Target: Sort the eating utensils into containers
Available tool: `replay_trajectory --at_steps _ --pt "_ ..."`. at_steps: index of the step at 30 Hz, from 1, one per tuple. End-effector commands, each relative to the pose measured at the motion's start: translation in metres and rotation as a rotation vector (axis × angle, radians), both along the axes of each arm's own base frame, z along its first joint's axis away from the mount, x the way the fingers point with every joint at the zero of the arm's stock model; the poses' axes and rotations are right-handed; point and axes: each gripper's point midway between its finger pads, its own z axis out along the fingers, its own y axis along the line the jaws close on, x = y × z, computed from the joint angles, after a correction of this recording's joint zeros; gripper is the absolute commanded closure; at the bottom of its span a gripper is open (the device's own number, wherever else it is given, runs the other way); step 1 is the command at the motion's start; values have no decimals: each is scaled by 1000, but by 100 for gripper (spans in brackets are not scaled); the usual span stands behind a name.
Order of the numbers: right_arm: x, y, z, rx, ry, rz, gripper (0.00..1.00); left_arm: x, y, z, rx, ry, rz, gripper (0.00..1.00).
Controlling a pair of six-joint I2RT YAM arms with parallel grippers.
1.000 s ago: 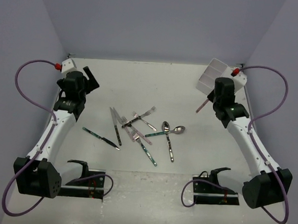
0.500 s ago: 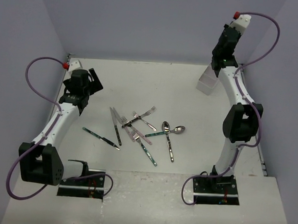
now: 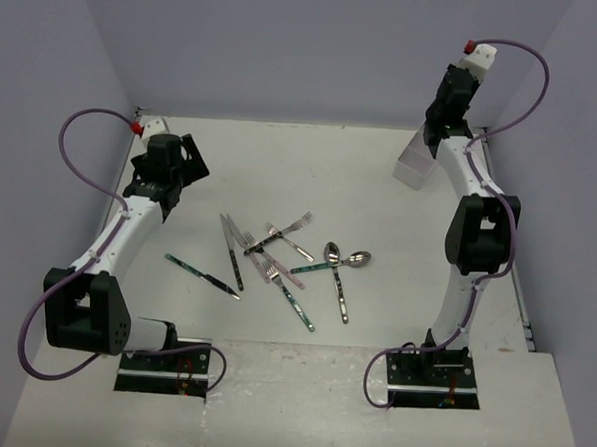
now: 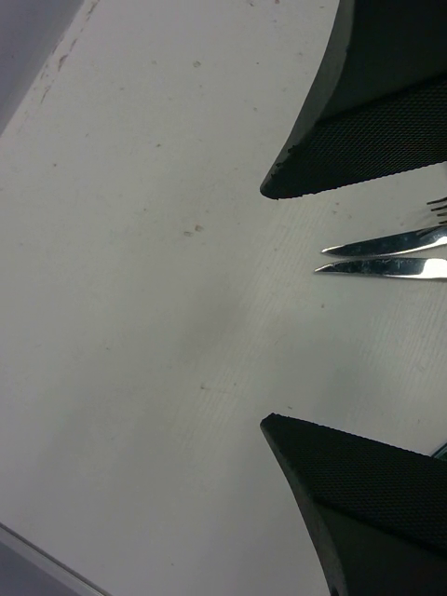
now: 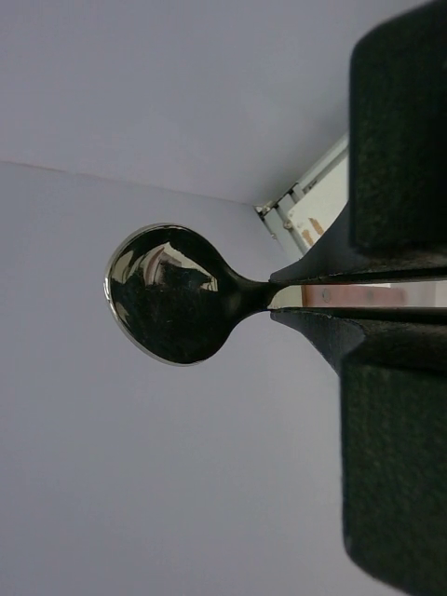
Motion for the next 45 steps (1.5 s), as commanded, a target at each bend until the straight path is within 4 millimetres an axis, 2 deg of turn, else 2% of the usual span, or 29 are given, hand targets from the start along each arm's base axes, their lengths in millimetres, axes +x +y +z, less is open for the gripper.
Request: replay_trajectory --at_steps 1,2,4,10,12,15,20,21,22,23,24,25,27,28,29,30,32,33,34,35,36,37,38,39,40,41,43,44,45 --pt "5 -5 -11 48 -29 13 100 7 1 18 -1 -40 -3 0" --pt "5 -4 -15 52 -27 18 100 7 0 17 -3 -39 -4 0" --pt "5 -4 -39 62 14 21 100 8 0 18 -4 -39 -5 0" --pt "4 -2 -74 100 76 21 100 7 0 15 -5 -35 -4 0" --pt "3 -3 -87 112 104 13 94 6 1 13 0 -25 -1 0" --pt "3 -1 -97 123 139 22 89 4 3 11 6 -18 8 0" --pt "-3 2 -89 152 164 25 75 4 2 9 9 -12 1 0" --pt "-6 1 -84 155 156 24 73 4 2 11 10 -11 0 0" --pt "-10 2 -72 160 136 26 68 3 2 11 15 -8 -4 0" --pt "-13 2 -69 180 135 23 64 3 2 11 16 -3 -5 0" --pt "-16 3 -64 194 129 24 52 2 3 12 17 -3 -4 0" --pt "-23 3 -53 204 121 22 43 2 2 11 17 -1 -7 0" --pt "-30 8 -40 244 97 46 33 1 2 12 15 2 -10 0" --pt "-38 11 -29 274 87 62 24 1 1 13 11 0 -14 0" --pt "-41 19 -24 295 87 100 21 0 0 12 9 3 -17 0" --pt "-45 24 -20 315 89 118 13 -1 0 11 6 5 -20 0" --pt "-62 37 -18 364 129 151 8 -2 -2 10 -5 4 -26 0" --pt "-73 42 -28 381 193 143 1 -3 -3 9 -10 4 -24 0" --pt "-82 48 -35 417 217 139 1 -4 -3 8 -12 5 -23 0" --pt "-93 53 -33 439 232 139 1 -5 -3 7 -14 7 -21 0" --pt "-103 65 -41 461 268 146 1 -6 -3 5 -19 11 -20 0" --pt "-119 73 -69 481 350 145 1 -6 -4 4 -24 12 -22 0" --pt "-131 92 -66 481 361 197 1 -7 -6 2 -27 16 -27 0" --pt "-139 107 -76 485 392 247 1 -8 -7 0 -35 20 -34 0" --pt "-151 120 -101 478 462 277 1 -7 -8 -1 -40 18 -39 0" --pt "-161 148 -108 460 506 355 1 -8 -9 -3 -44 21 -43 0" --pt "-187 175 -136 430 650 422 1 -8 -14 -5 -57 24 -63 0" --pt "-200 200 -146 402 714 478 1 -8 -15 -7 -62 28 -67 0" --pt "-219 206 -163 379 806 478 1 -9 -17 -7 -67 29 -75 0"
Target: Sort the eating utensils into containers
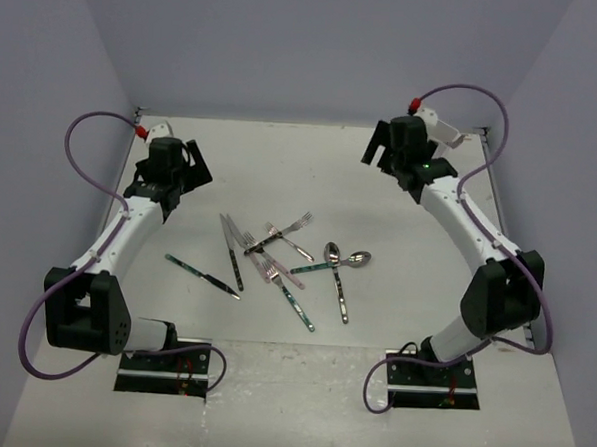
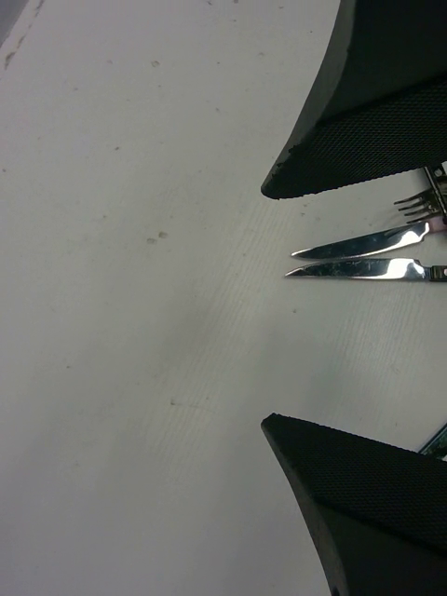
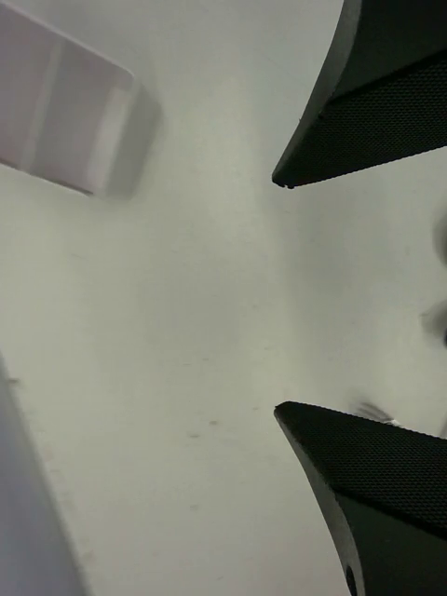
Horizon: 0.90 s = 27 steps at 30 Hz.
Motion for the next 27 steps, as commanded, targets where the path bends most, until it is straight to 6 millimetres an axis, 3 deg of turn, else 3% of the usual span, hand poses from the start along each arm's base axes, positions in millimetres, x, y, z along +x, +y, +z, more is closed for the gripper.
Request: replay_trajectory --at_steps 1,2,6,8,9,10,12,16,19,22,23,25,27 --pt "-65 45 -70 -60 303 177 1 0 -7 8 -38 -35 -25 0" --pt "-81 60 -78 -66 342 216 1 -1 -8 6 -40 -30 -28 0" --pt "-155 81 -112 21 543 295 1 -1 -11 1 -55 -24 -43 0" --pt "-187 102 -121 53 589 417 1 -1 -13 0 -59 -25 -49 0" --pt "-204 104 -136 16 605 516 1 -1 -15 1 -68 -28 -61 0" --pt "-219 110 -135 -10 596 568 1 1 -17 -1 -71 -35 -72 0" --pt "-239 103 -152 -65 642 591 1 2 -22 0 -85 -41 -98 0" --pt "-250 107 -178 -97 709 580 1 1 -25 1 -93 -44 -112 0" --pt "-236 109 -182 -135 687 531 3 0 -25 3 -95 -49 -111 0" --pt "-230 113 -193 -141 689 506 15 -3 -25 5 -100 -57 -113 0" --pt "-229 114 -196 -141 694 501 26 -3 -25 7 -99 -64 -112 0" --pt "-230 116 -206 -144 723 493 35 -4 -24 8 -97 -66 -109 0" --pt "-231 118 -214 -145 739 493 38 -5 -24 9 -95 -71 -104 0"
